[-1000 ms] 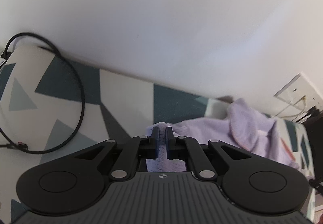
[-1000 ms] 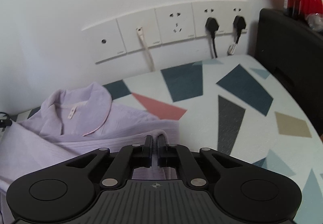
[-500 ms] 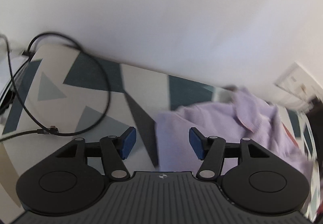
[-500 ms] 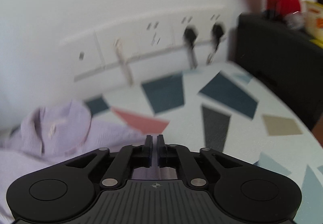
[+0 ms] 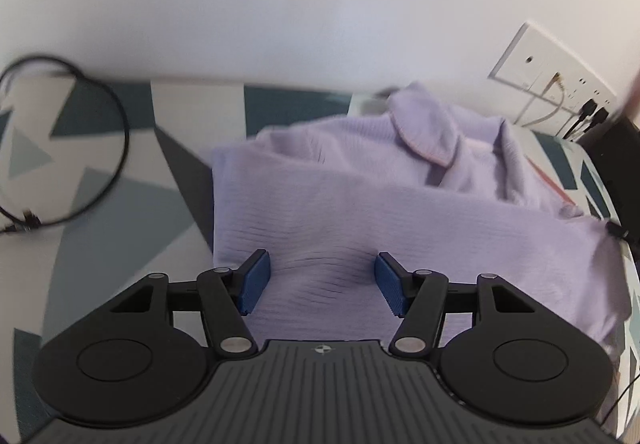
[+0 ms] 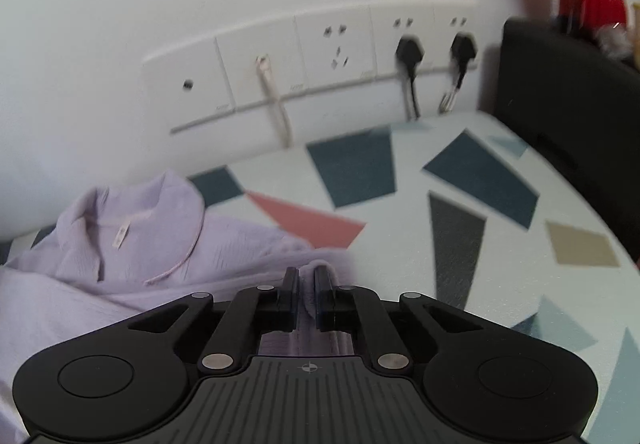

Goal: Fold clothes

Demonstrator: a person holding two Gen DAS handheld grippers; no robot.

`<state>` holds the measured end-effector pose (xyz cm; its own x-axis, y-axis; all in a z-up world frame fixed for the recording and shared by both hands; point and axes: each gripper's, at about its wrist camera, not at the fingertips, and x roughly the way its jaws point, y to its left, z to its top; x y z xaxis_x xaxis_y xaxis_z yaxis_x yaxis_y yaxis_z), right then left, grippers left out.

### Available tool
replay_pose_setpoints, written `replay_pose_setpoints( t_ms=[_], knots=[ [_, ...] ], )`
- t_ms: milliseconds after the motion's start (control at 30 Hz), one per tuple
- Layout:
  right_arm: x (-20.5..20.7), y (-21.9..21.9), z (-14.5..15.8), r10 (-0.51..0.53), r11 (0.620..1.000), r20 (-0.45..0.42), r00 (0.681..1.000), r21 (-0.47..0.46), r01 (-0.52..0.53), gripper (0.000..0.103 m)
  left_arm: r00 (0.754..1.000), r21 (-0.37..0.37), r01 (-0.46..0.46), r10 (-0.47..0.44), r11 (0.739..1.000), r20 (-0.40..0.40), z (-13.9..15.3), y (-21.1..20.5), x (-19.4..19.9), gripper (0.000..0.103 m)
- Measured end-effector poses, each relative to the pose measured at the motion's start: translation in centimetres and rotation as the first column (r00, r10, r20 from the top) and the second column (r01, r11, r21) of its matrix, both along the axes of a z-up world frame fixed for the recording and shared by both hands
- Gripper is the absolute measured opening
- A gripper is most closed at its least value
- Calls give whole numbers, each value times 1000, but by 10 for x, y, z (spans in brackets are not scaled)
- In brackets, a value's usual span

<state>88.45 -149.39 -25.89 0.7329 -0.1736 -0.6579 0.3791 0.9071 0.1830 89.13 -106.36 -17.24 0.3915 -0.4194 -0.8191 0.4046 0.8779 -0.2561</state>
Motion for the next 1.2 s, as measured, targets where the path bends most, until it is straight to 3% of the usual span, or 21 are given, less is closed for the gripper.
replay_pose_setpoints(
  t_ms=[100, 300, 333, 367, 433, 500, 567, 833, 967, 1200],
  knots=[
    [3, -12, -3, -60, 998, 20, 998, -15, 61, 0, 1000, 4, -5, 5, 1000, -21, -7, 0, 3, 58],
    [9, -19, -16, -86, 996, -38, 996, 15, 87, 4, 1000, 55, -6, 5, 998, 18, -8, -9, -7, 62],
    [8, -18, -14, -91, 996, -41, 995, 12, 92, 13, 1000, 55, -15, 14, 998, 13, -7, -9, -7, 64],
    [6, -17, -13, -98, 995, -45, 994, 8, 99, 31, 1000, 55, -30, 30, 998, 3, -5, -8, -7, 65],
    [0, -17, -8, -116, 993, -50, 992, -7, 116, 52, 998, 66, -53, 54, 996, -12, 1, -5, -9, 66],
    [-8, -15, 0, -116, 993, -48, 992, -29, 115, 59, 998, 84, -66, 67, 994, -15, 10, -3, -15, 69],
    [-16, -13, 8, -112, 993, -51, 992, -51, 109, 76, 997, 96, -73, 73, 993, 5, 21, 0, -26, 73],
    [-59, -11, 40, -92, 995, 36, 995, -34, 93, 95, 988, 83, -153, 151, 985, 36, 66, 16, -72, 83],
    [-84, -7, 51, -102, 993, 81, 991, -59, 107, 102, 981, 41, -188, 185, 981, 61, 84, 23, -106, 87],
    [-130, 10, 57, -68, 996, 146, 987, -55, 77, 102, 959, -9, -282, 282, 960, 38, 88, 39, -169, 88]
  ],
)
